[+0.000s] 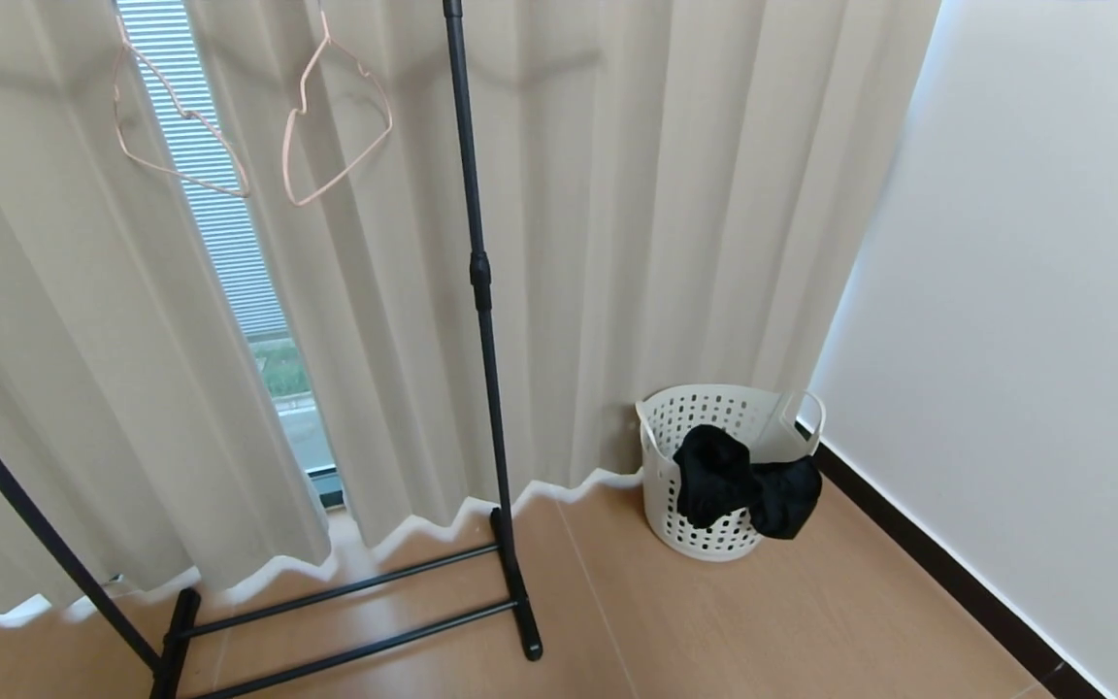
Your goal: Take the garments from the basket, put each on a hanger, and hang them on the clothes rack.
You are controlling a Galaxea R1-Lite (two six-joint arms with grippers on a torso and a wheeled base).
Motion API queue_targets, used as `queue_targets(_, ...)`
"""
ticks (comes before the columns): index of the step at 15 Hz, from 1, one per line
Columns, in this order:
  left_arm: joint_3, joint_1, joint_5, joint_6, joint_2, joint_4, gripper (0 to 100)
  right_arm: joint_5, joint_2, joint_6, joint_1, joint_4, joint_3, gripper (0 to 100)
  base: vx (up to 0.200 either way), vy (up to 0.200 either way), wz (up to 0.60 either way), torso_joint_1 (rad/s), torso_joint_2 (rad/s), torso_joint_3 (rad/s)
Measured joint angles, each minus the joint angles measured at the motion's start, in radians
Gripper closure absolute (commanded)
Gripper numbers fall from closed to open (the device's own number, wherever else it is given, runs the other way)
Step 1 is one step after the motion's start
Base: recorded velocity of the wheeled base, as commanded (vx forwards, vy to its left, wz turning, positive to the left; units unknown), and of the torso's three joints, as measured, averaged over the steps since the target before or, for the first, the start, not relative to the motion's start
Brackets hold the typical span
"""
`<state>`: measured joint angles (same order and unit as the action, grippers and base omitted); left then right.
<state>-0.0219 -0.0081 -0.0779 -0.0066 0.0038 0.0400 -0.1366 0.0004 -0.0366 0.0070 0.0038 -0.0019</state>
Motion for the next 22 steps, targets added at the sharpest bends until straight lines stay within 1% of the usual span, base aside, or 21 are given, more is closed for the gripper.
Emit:
queue_targets(2, 0.0, 0.0, 0.0, -0.002, 0.0, 0.0, 0, 0.0, 0.0, 0.0, 0.001, -0.001, 0.0, 0, 0.2, 0.0, 0.0, 0.002, 0.0, 0.002)
queue_targets(9, 0.001, 0.001, 0.001, 0.0, 0.0, 0.001, 0, 0.001, 0.0, 0.0, 0.0, -0.001, 0.0, 0, 0.0, -0.2, 0.0, 0.007, 0.0, 0.002)
queue_targets(11, 0.0, 0.0, 0.001, -0.001, 0.0, 0.0, 0, 0.001, 0.0, 0.0, 0.001, -0.001, 0.0, 0, 0.2, -0.2, 0.0, 0.002, 0.0, 0.005)
queue_targets(18, 0.0, 0.0, 0.001, -0.004, 0.0, 0.0, 0, 0.0, 0.0, 0.0, 0.0, -0.001, 0.0, 0, 0.2, 0.0, 0.0, 0.003, 0.0, 0.001)
queue_targets(22, 0.001, 0.0, 0.0, -0.004, 0.0, 0.0, 0, 0.001, 0.0, 0.0, 0.0, 0.0, 0.0, 0, 0.0, 0.0, 0.0, 0.0, 0.0, 0.0)
